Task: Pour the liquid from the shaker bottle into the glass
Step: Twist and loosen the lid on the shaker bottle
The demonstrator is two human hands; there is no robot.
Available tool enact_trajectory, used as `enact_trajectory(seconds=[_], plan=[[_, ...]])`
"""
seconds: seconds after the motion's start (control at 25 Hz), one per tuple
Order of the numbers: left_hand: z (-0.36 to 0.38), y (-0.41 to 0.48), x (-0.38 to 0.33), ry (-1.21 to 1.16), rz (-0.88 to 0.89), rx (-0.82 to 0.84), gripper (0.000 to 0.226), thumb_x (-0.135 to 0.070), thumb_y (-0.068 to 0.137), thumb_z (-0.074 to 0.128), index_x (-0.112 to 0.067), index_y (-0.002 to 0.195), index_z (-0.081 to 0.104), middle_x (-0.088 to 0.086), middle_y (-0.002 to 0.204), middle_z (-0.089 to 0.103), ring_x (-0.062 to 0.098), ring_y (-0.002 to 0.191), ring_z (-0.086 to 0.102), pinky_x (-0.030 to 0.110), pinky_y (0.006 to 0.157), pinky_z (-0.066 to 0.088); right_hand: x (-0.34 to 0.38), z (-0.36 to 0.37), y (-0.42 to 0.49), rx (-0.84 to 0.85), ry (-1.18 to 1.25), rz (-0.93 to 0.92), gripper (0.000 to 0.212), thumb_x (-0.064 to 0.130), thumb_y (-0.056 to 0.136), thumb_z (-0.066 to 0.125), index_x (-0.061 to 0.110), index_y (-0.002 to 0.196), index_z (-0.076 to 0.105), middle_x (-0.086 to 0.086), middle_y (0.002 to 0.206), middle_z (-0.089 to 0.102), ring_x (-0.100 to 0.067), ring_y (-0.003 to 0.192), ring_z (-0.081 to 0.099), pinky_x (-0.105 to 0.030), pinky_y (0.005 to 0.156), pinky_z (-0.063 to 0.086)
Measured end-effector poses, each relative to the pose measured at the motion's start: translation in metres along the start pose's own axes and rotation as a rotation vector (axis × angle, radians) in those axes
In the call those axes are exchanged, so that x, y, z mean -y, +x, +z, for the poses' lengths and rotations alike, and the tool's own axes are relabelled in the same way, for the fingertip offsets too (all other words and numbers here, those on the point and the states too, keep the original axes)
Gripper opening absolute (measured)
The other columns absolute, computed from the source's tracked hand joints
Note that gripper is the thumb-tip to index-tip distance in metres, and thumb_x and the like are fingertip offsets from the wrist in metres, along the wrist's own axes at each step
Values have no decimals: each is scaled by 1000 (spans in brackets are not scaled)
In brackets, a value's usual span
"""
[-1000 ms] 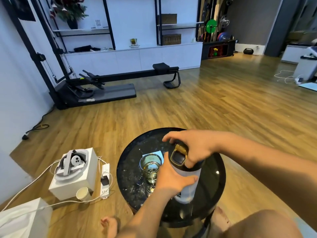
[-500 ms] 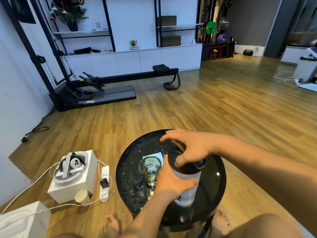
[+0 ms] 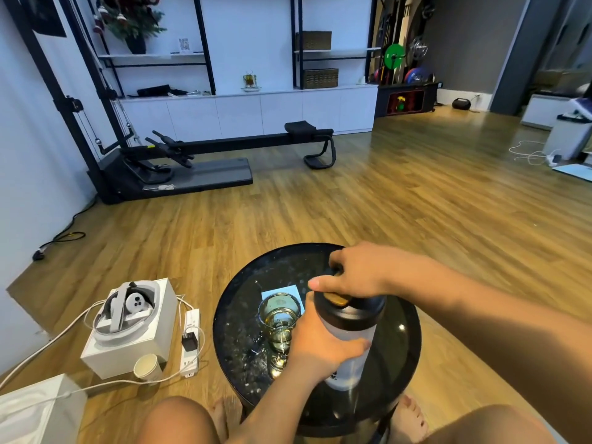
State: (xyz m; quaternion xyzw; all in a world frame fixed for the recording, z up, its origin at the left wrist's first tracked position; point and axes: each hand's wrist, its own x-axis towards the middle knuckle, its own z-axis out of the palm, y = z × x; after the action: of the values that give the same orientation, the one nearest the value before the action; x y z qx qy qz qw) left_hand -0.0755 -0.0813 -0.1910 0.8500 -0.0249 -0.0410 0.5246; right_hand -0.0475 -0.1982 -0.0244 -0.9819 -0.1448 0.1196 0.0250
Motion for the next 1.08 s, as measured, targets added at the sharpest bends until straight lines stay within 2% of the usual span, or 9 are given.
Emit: enact_trajectory(seconds=[0.08,0.16,0.32,0.48,0.6,0.72,0.88,0.96,1.08], plan=[[-1,-1,1,-1,-1,0,101,-59,39,87,-54,125,34,-20,117,60,2,110,58,30,92,54,-2,1,-2,82,135,-95,59,51,77,64,34,131,48,4,123,58,-21,110,57,-38,90,49],[0,0,4,-8,-8,-3,91,-59,40,88,-63,112,34,-24,111,60,-4,104,58,25,87,53,-3,-5,-7,124,299,-207,71,36,69,70,43,135,42,11,135,51,-14,118,52,-35,95,48],[0,1,4,18,-13,-3,97,-63,37,86,-64,117,31,-25,111,59,-2,103,57,19,84,49,-5,3,-3,-10,20,-16,85,77,70,56,35,142,36,-2,134,55,-26,117,54,-40,92,47],[2,2,5,13,-24,-10,101,-62,37,87,-58,120,29,-23,115,61,4,111,60,30,94,54,-6,-1,-1,163,225,-154,90,45,63,76,45,141,30,7,139,48,-17,113,52,-32,87,49],[1,1,5,30,-5,-16,100,-63,38,87,-53,123,36,-26,110,60,1,109,59,25,92,52,-7,-2,-3,41,148,-148,95,72,64,66,45,144,24,3,146,41,-22,131,41,-40,102,41],[0,0,3,38,11,-24,97,-64,37,85,-62,116,29,-26,111,58,1,105,58,26,90,52,-3,8,2,-11,-104,72,85,86,69,41,36,138,40,-4,128,57,-29,113,55,-40,80,47],[-1,-2,3,-9,21,-20,91,-58,39,88,-67,109,30,-23,110,63,2,106,61,31,90,55,-3,-2,-3,124,234,-170,74,45,69,71,43,136,41,16,123,52,-11,103,52,-24,79,44],[-2,-2,3,-11,25,-18,97,-59,39,88,-61,116,30,-23,112,62,4,109,61,32,93,54,-5,-2,-4,67,262,-171,75,55,70,71,43,138,40,13,130,50,-14,117,50,-27,87,44],[-1,-2,3,-8,24,-19,94,-60,39,88,-62,114,31,-23,111,63,4,106,61,32,90,55,-2,3,-2,-41,-64,73,85,83,69,48,35,139,41,-3,131,55,-29,119,52,-42,89,48]])
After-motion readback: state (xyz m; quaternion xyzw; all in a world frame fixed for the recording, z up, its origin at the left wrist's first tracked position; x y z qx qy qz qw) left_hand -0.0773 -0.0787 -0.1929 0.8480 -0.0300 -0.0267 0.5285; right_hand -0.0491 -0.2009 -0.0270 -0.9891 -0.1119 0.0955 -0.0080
